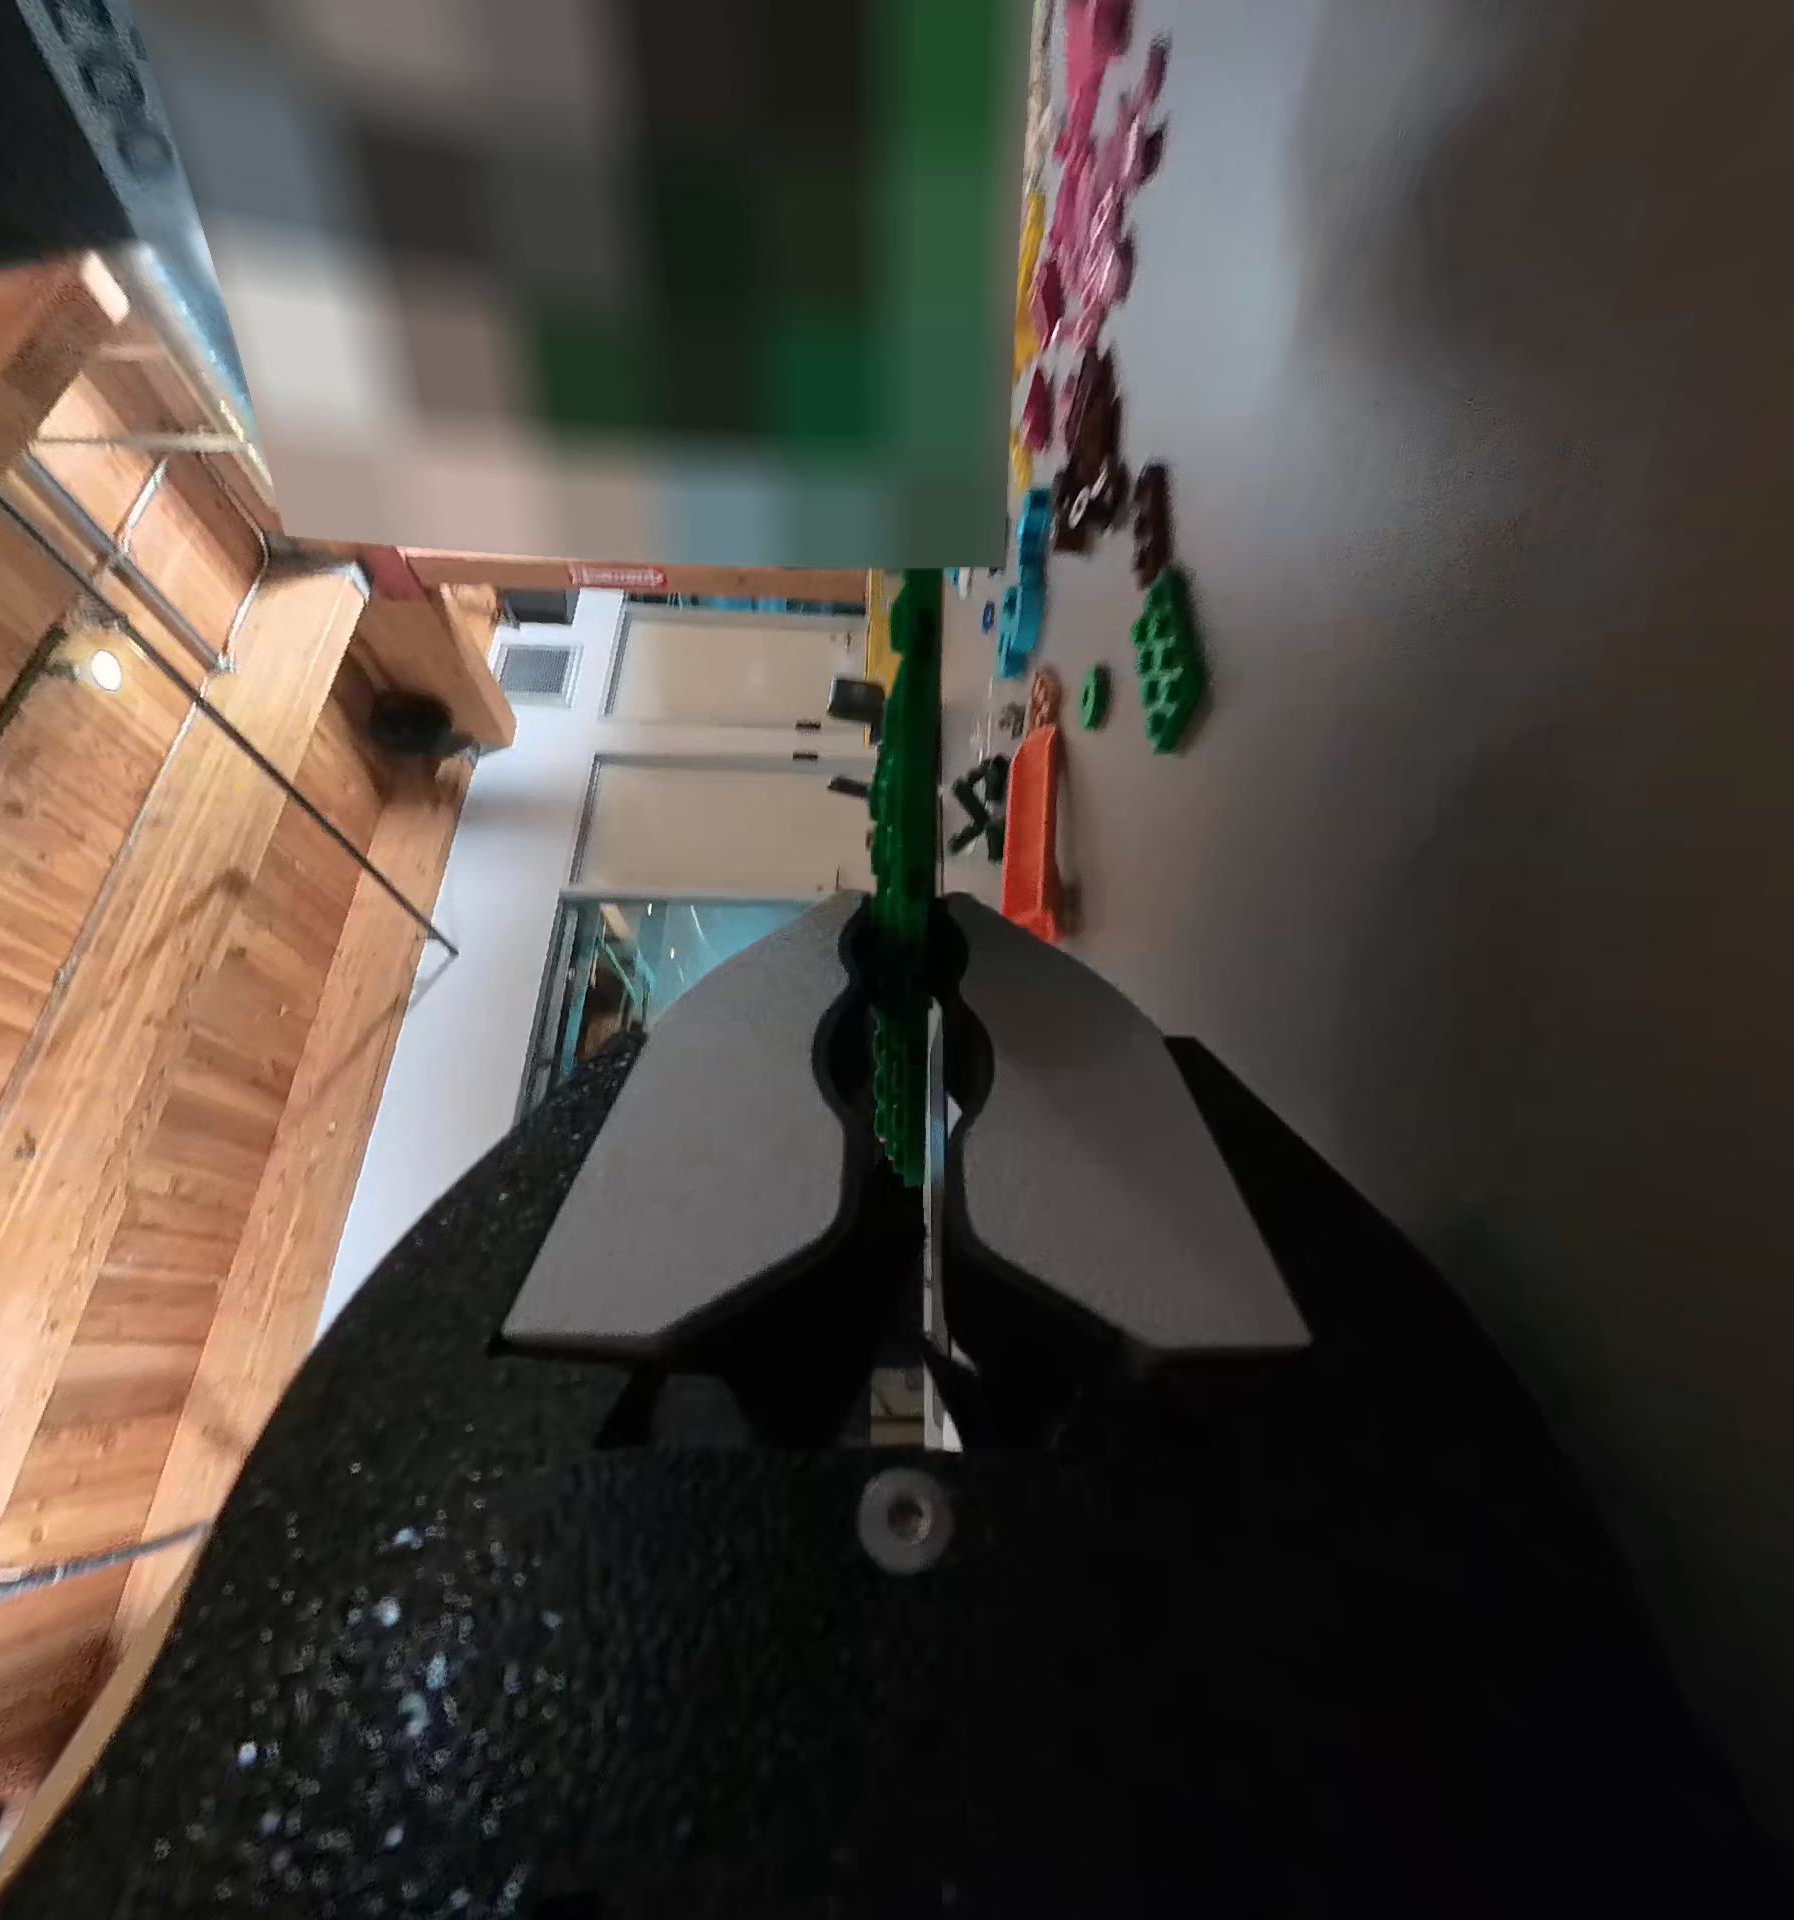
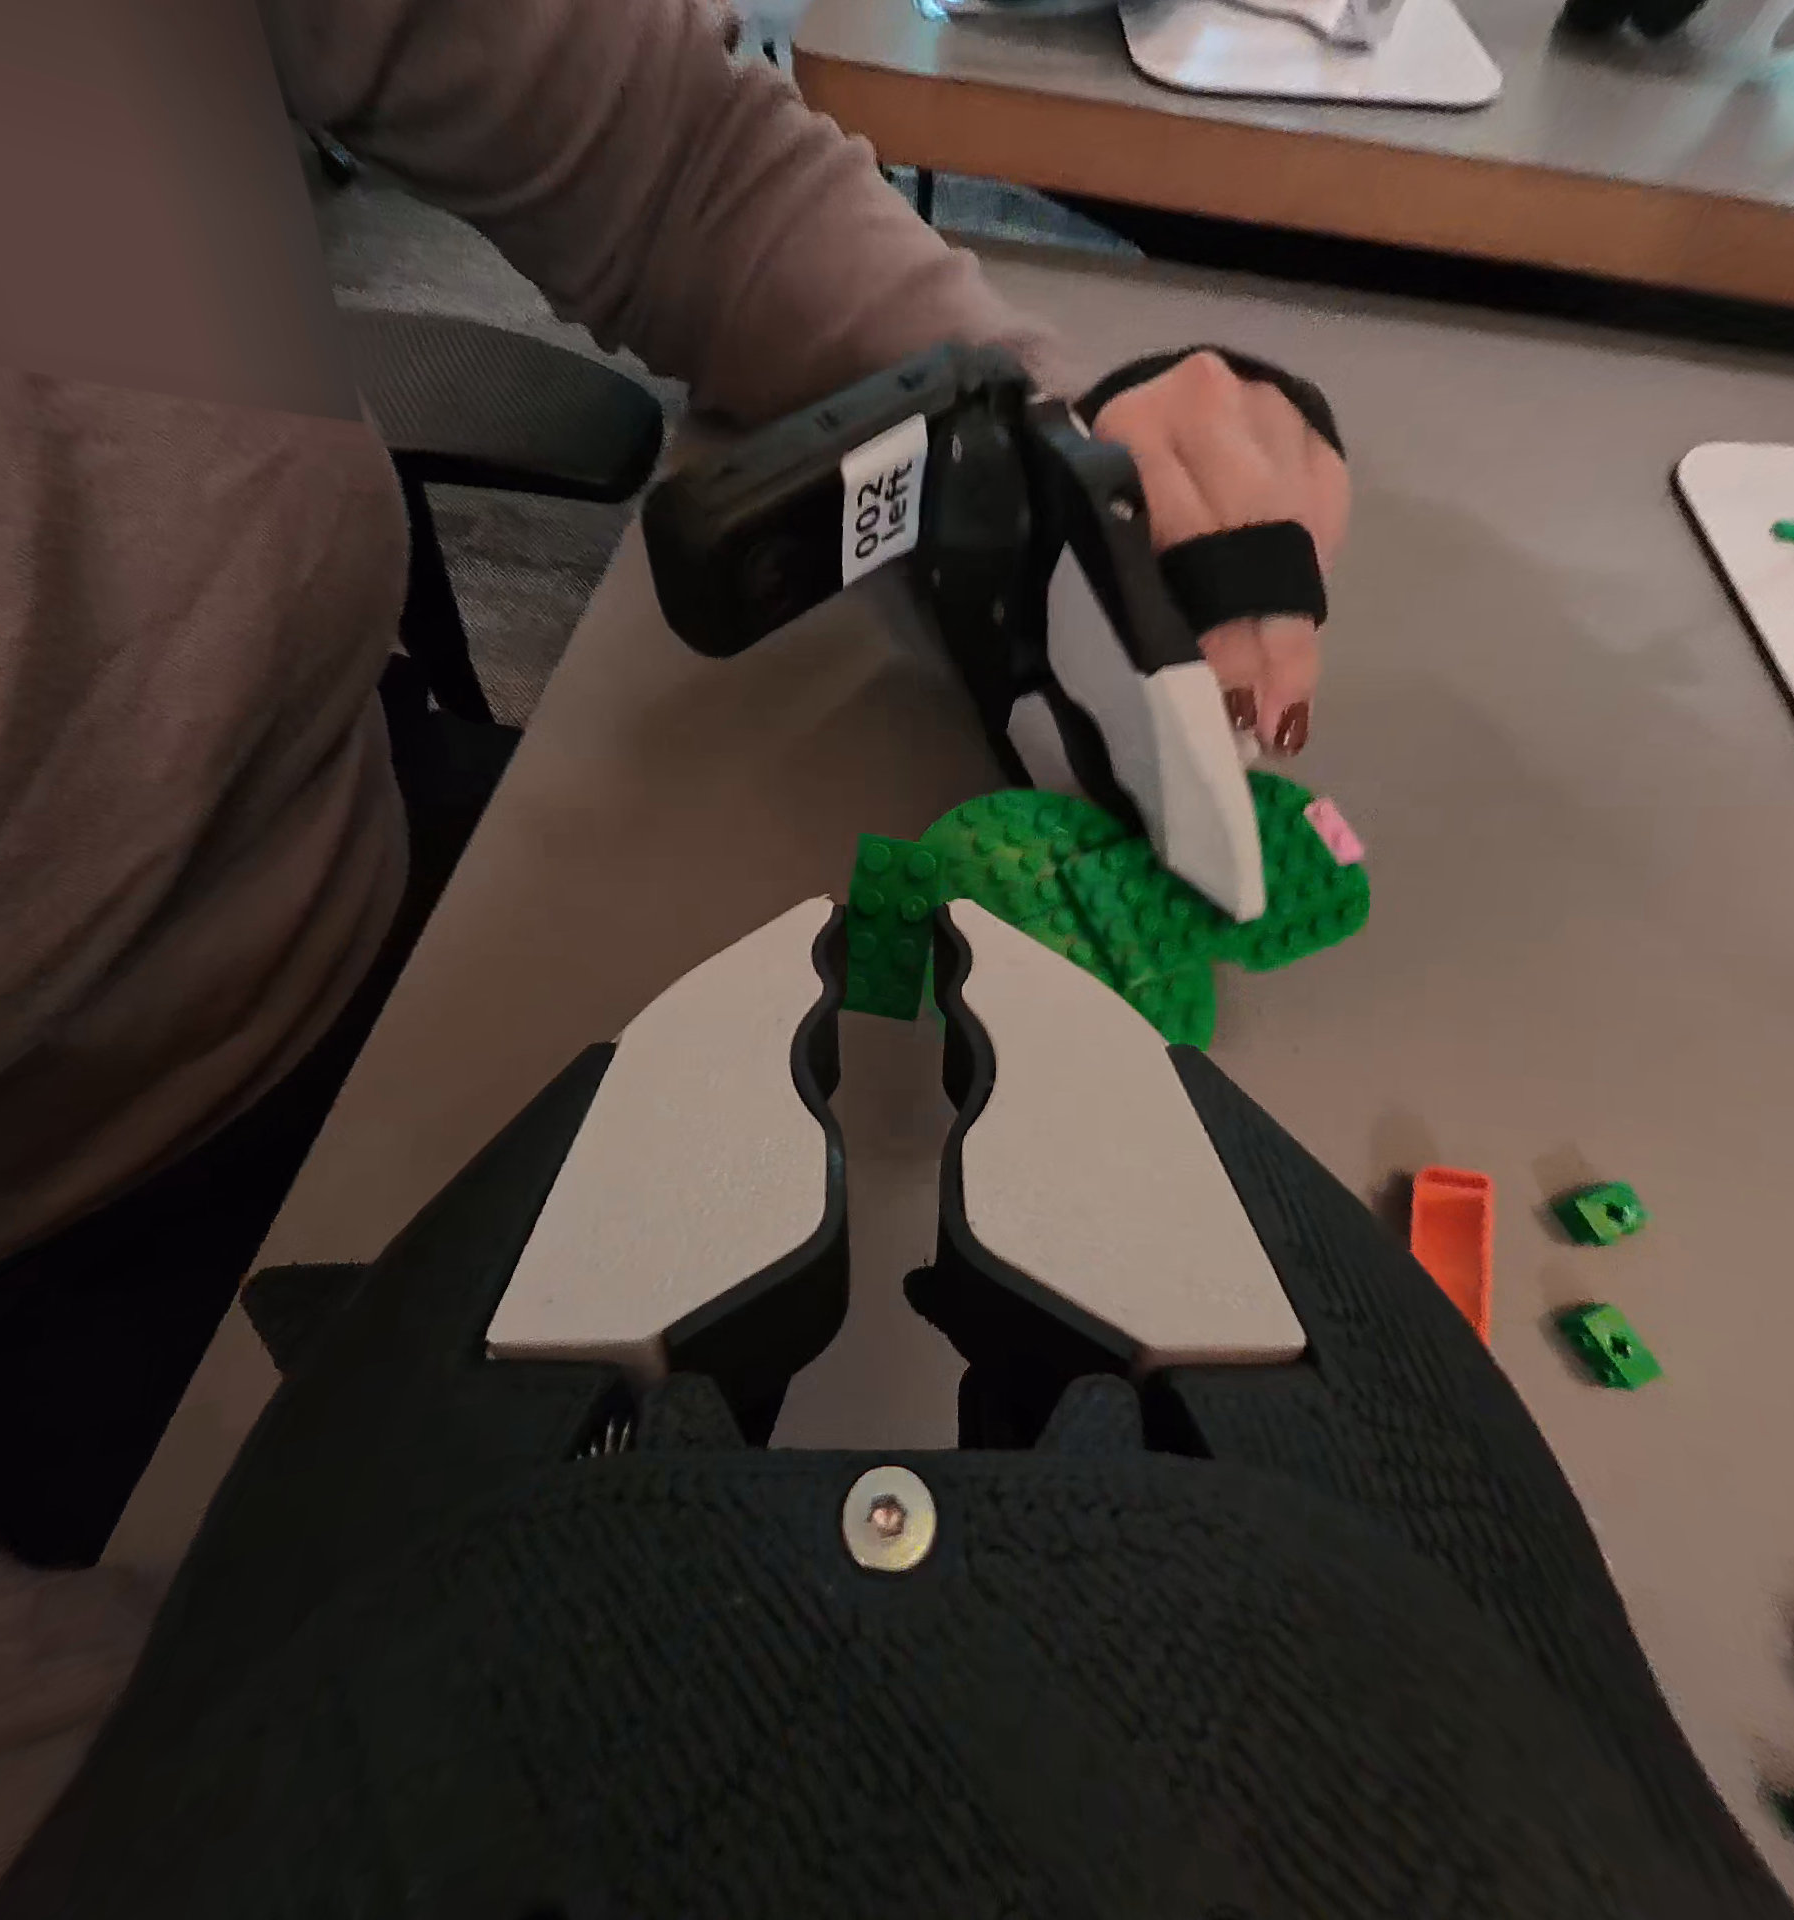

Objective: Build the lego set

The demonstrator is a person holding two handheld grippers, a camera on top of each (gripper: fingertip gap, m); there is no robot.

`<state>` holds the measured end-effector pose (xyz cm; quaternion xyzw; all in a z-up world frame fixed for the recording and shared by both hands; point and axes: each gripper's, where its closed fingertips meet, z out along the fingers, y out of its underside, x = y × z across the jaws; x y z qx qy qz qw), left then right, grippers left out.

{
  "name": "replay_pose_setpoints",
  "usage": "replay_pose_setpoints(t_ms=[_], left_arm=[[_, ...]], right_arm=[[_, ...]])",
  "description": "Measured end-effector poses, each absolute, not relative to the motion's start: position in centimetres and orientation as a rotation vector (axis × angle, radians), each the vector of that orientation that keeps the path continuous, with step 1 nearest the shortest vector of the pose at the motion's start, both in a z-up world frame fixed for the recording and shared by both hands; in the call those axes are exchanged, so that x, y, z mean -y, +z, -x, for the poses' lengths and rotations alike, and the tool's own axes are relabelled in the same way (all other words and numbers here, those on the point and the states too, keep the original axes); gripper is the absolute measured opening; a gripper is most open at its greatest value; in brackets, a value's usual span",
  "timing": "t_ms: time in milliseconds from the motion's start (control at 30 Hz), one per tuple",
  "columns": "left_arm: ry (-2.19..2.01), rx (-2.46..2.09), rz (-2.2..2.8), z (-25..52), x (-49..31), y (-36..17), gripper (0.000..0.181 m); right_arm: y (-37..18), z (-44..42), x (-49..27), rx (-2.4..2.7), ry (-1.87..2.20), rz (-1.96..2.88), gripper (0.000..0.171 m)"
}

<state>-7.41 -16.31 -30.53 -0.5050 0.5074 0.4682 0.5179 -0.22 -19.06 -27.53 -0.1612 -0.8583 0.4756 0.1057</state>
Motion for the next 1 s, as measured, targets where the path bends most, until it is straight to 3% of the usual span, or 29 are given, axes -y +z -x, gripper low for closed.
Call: replay_pose_setpoints(t_ms=[1000], left_arm=[[0.808,-1.363,1.058,0.5,18.6,-31.1,0.009]], right_arm=[[-30.2,-1.8,20.9,2.724,1.074,0.314,0.014]])
